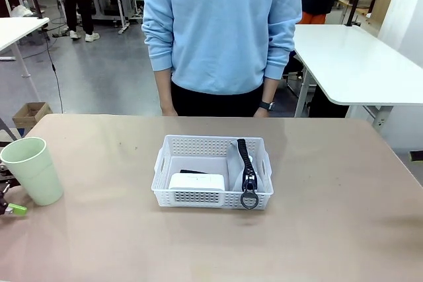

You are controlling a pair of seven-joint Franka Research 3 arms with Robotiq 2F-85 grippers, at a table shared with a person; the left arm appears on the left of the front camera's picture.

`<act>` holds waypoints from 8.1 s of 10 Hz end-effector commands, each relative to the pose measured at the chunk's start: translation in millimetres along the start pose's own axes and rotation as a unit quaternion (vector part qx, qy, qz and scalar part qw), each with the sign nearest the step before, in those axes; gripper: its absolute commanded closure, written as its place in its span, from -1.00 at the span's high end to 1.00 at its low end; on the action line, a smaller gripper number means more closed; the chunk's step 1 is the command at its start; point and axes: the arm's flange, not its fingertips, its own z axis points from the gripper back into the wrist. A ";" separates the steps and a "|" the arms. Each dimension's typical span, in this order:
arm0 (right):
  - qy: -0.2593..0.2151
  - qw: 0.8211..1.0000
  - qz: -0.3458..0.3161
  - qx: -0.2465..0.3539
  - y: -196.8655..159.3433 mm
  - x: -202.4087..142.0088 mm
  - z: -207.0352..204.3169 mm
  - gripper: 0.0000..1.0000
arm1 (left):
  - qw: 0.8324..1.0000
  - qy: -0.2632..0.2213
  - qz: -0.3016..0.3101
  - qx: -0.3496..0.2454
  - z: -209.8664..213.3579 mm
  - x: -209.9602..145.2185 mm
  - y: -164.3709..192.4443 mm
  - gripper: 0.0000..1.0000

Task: Efficiently arrange items inside the basket to fit them all.
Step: Pick up the Reusable plastic cup and place it inside the Organizing basket.

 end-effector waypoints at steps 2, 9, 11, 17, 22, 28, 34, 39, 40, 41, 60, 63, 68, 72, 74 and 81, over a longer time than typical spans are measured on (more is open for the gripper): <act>-0.003 1.000 0.007 0.004 1.7 0.2 -0.4 1.00 | 0.999 -0.032 -0.007 0.025 -10.8 9.3 -4.7 1.00; -0.003 1.000 0.007 0.004 1.7 0.2 -0.4 1.00 | 0.995 -0.100 -0.010 0.026 -18.6 33.0 -18.4 1.00; -0.003 1.000 0.007 0.004 1.7 0.2 -0.4 1.00 | 0.993 -0.117 -0.009 0.024 -19.7 39.1 -19.8 1.00; -0.003 1.000 0.007 0.004 1.7 0.2 -0.4 1.00 | 0.990 -0.137 -0.006 0.021 -26.2 52.1 -21.9 1.00; -0.003 1.000 0.007 0.004 1.7 0.2 -0.4 1.00 | 0.990 -0.139 -0.016 0.022 -22.5 54.7 -18.6 -1.00; -0.003 1.000 0.007 0.004 1.7 0.2 -0.4 1.00 | 0.990 -0.138 -0.010 0.028 -8.2 59.5 -21.3 -1.00; -0.003 1.000 0.007 0.004 1.7 0.2 -0.4 1.00 | 0.981 -0.153 0.010 0.123 126.6 135.7 -53.4 -1.00; -0.003 1.000 0.007 0.004 1.7 0.2 -0.4 1.00 | 0.977 -0.159 -0.002 0.144 149.8 146.5 -60.7 -0.19; -0.003 1.000 0.007 0.004 1.7 0.2 -0.4 1.00 | 0.977 -0.159 -0.002 0.144 149.8 146.5 -60.7 -0.19; -0.003 1.000 0.007 0.004 1.7 0.2 -0.4 1.00 | 0.977 -0.159 -0.002 0.144 149.8 146.5 -60.7 -0.19; -0.003 1.000 0.007 0.004 1.7 0.2 -0.4 1.00 | 0.960 0.165 -0.190 0.125 -200.5 380.4 -99.4 0.71; -0.003 1.000 0.007 0.004 1.7 0.2 -0.4 1.00 | 0.946 0.259 -0.113 0.161 -243.3 400.0 -87.7 0.71; -0.003 1.000 0.007 0.004 1.7 0.2 -0.4 1.00 | 0.899 0.380 -0.112 0.184 -320.2 445.2 -57.8 0.71; -0.003 1.000 0.007 0.004 1.7 0.2 -0.4 1.00 | 0.880 0.428 -0.113 0.171 -349.9 444.7 -38.1 0.71; -0.003 1.000 0.007 0.004 1.7 0.2 -0.4 1.00 | 0.875 0.442 -0.110 0.162 -361.1 435.2 -29.9 0.71; -0.003 1.000 0.007 0.004 1.7 0.2 -0.4 1.00 | 0.855 0.476 -0.127 0.162 -397.5 405.9 -14.6 0.71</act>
